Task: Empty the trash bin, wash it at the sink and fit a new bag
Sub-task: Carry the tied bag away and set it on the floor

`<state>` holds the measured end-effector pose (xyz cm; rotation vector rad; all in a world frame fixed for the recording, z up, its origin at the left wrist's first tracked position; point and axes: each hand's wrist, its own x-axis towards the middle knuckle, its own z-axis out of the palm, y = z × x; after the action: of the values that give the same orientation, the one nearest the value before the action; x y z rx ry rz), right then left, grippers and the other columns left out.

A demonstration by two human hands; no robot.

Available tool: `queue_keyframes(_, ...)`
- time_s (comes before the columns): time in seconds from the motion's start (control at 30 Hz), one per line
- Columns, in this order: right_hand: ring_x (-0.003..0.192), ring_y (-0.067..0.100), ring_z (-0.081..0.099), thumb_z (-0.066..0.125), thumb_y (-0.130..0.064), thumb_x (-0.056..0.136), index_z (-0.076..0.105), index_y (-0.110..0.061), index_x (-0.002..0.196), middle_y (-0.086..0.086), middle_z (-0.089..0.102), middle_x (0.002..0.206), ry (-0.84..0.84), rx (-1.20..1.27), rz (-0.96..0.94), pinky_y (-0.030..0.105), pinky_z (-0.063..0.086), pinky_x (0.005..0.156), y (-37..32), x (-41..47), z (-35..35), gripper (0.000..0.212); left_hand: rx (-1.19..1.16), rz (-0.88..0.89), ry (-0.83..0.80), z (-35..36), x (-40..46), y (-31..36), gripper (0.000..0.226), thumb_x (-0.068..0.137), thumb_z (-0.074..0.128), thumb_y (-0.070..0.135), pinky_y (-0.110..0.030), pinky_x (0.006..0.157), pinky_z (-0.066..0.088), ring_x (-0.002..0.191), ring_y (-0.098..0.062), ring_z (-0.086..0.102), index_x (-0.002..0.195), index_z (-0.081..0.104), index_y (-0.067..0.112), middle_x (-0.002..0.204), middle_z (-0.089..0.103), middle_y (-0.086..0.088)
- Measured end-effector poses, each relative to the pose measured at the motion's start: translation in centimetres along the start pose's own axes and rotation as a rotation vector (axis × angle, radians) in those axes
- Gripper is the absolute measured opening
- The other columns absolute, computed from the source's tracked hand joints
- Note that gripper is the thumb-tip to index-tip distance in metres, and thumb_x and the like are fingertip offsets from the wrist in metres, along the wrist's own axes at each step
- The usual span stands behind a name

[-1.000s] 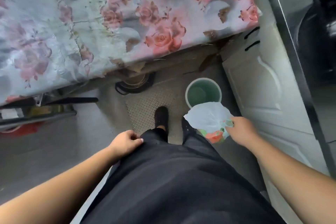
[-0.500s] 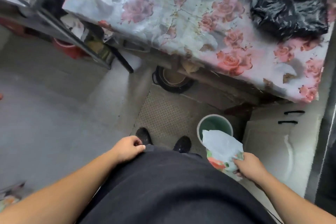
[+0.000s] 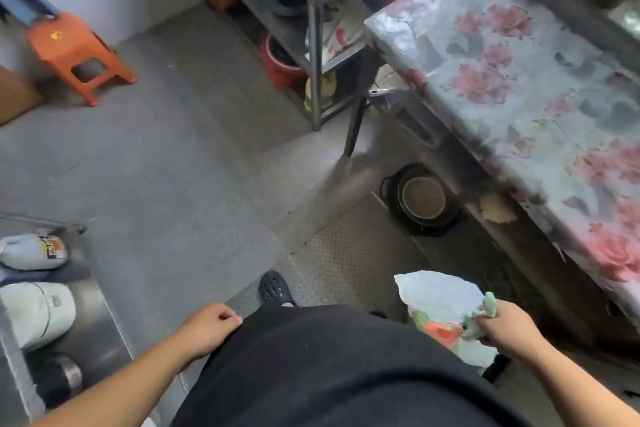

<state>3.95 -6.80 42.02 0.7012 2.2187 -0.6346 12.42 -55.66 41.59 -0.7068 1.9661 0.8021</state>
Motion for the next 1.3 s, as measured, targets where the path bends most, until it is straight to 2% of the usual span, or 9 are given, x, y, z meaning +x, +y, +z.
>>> queue_keyframes(0.13, 0.046, 0.021, 0.057, 0.059, -0.002, 0.079, 0.060, -0.006, 0.060, 0.007, 0.064, 0.050, 0.027, -0.018, -0.064, 0.030, 0.045, 0.053, -8.9, 0.2, 1.5, 0.020, 0.010, -0.057, 0.019, -5.2, 1.0, -7.8, 0.044, 0.096, 0.058, 0.025, -0.028, 0.060, 0.030, 0.056, -0.016, 0.041, 0.056, 0.043, 0.021, 0.056, 0.044, 0.002)
queue_keyframes(0.37, 0.059, 0.029, 0.065, 0.068, -0.008, 0.076, 0.066, -0.005, 0.061, 0.008, 0.069, 0.056, 0.021, -0.187, -0.205, 0.036, 0.049, 0.060, -22.4, 1.2, 4.9, 0.015, -0.133, -0.229, 0.143, -12.5, 4.1, -14.7, 0.043, 0.093, 0.061, 0.028, -0.028, 0.053, 0.029, 0.046, -0.013, 0.040, 0.054, 0.045, 0.021, 0.048, 0.044, 0.007)
queue_keyframes(0.47, 0.064, 0.030, 0.066, 0.071, -0.009, 0.069, 0.067, -0.005, 0.063, 0.007, 0.069, 0.059, -0.004, -0.243, -0.235, 0.038, 0.051, 0.061, -27.6, 2.3, 6.0, 0.008, -0.166, -0.221, 0.148, -14.9, 5.8, -14.1, 0.043, 0.093, 0.061, 0.033, -0.027, 0.053, 0.031, 0.049, -0.013, 0.045, 0.054, 0.045, 0.021, 0.049, 0.046, 0.008)
queue_keyframes(0.8, 0.048, 0.018, 0.059, 0.062, -0.003, 0.069, 0.063, -0.011, 0.064, 0.004, 0.066, 0.053, -0.157, -0.360, -0.275, 0.031, 0.046, 0.051, -43.2, 11.2, 7.0, 0.009, -0.414, -0.216, 0.121, -22.1, 11.0, -4.6, 0.032, 0.096, 0.057, 0.034, -0.025, 0.054, 0.034, 0.060, -0.007, 0.045, 0.070, 0.058, 0.015, 0.069, 0.060, -0.004)
queue_keyframes(0.87, 0.052, 0.024, 0.060, 0.058, 0.000, 0.070, 0.065, -0.006, 0.069, 0.009, 0.069, 0.059, -0.187, -0.395, -0.290, 0.037, 0.048, 0.056, -46.2, 12.8, 6.7, 0.009, -0.436, -0.231, 0.131, -24.1, 11.7, -3.7, 0.032, 0.096, 0.057, 0.034, -0.027, 0.058, 0.037, 0.061, -0.007, 0.045, 0.085, 0.060, 0.004, 0.078, 0.064, -0.008)
queue_keyframes(0.97, 0.060, 0.029, 0.067, 0.059, -0.001, 0.072, 0.067, -0.007, 0.071, 0.008, 0.071, 0.061, -0.216, -0.550, -0.355, 0.037, 0.054, 0.060, -52.9, 14.8, 6.4, 0.011, -0.571, -0.279, 0.200, -27.6, 12.7, -2.4, 0.021, 0.097, 0.057, 0.033, -0.035, 0.082, 0.053, 0.081, -0.012, 0.062, 0.084, 0.067, 0.019, 0.083, 0.065, 0.005)
queue_keyframes(1.03, 0.063, 0.032, 0.067, 0.060, -0.001, 0.073, 0.065, -0.006, 0.069, 0.010, 0.070, 0.062, -0.221, -0.617, -0.400, 0.037, 0.055, 0.060, -58.1, 15.6, 6.5, 0.008, -0.690, -0.311, 0.280, -29.8, 13.4, -1.8, 0.018, 0.097, 0.058, 0.028, -0.036, 0.087, 0.053, 0.090, -0.015, 0.065, 0.080, 0.064, 0.026, 0.088, 0.066, 0.008)
queue_keyframes(1.17, 0.053, 0.028, 0.062, 0.060, -0.002, 0.074, 0.060, -0.007, 0.060, 0.008, 0.064, 0.054, -0.220, -0.648, -0.443, 0.032, 0.050, 0.054, -67.3, 15.8, 8.3, 0.015, -0.744, -0.355, 0.291, -32.8, 14.8, -2.1, 0.020, 0.095, 0.056, 0.025, -0.031, 0.077, 0.049, 0.081, -0.019, 0.061, 0.078, 0.065, 0.020, 0.082, 0.065, 0.002)
queue_keyframes(1.3, 0.067, 0.029, 0.066, 0.061, -0.006, 0.077, 0.064, -0.014, 0.074, 0.007, 0.069, 0.070, -0.279, -0.662, -0.516, 0.036, 0.054, 0.064, -76.3, 15.3, 12.1, 0.009, -0.852, -0.389, 0.267, -34.9, 16.7, -3.9, 0.020, 0.093, 0.058, 0.022, -0.030, 0.069, 0.045, 0.071, -0.017, 0.057, 0.081, 0.070, 0.011, 0.074, 0.064, 0.001)
